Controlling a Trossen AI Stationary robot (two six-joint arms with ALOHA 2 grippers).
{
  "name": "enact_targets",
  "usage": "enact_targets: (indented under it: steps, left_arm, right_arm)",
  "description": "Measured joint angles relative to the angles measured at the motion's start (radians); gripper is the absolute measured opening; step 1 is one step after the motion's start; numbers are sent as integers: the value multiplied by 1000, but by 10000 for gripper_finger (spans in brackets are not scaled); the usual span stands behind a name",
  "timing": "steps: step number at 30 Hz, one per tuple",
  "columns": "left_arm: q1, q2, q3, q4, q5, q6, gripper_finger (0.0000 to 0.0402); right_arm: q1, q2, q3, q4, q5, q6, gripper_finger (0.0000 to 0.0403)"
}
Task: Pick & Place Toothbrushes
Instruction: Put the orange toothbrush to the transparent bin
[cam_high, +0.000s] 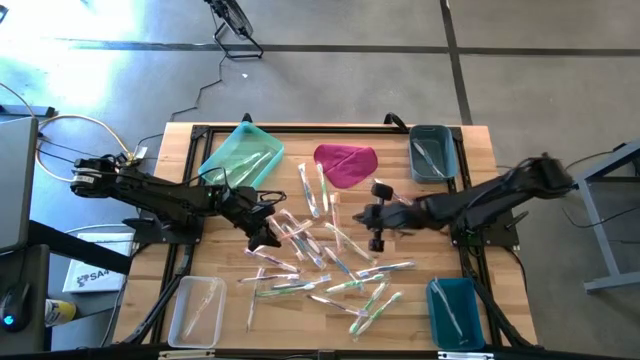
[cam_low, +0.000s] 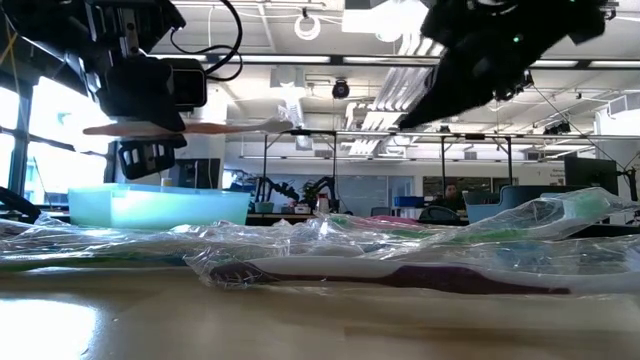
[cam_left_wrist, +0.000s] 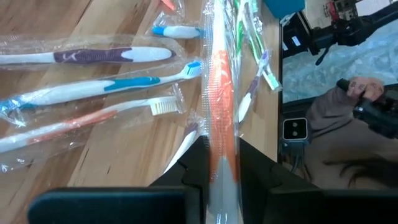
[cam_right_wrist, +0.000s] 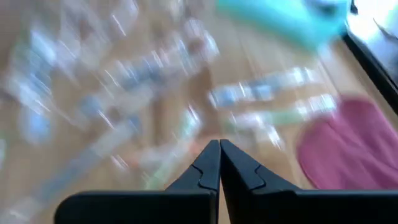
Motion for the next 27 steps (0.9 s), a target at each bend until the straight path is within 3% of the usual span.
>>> enact_targets:
  steps: [4,12,20,27]
  left_arm:
    - [0,0,0,-1,0,-13,48]
    - [0,0,0,0,-12,-7,49]
    - [-21,-31,0,-16,-95,1,45]
    - [-148,-192,-1,-132,-346,-47,46]
  right_arm:
    - [-47,-123,-175,302,-118,-34,2]
    - [-93,-186,-360,594,-126,-27,2]
    - [-94,-186,-375,639,-103,-23,2]
    - [-94,-186,-375,638,-104,-27,2]
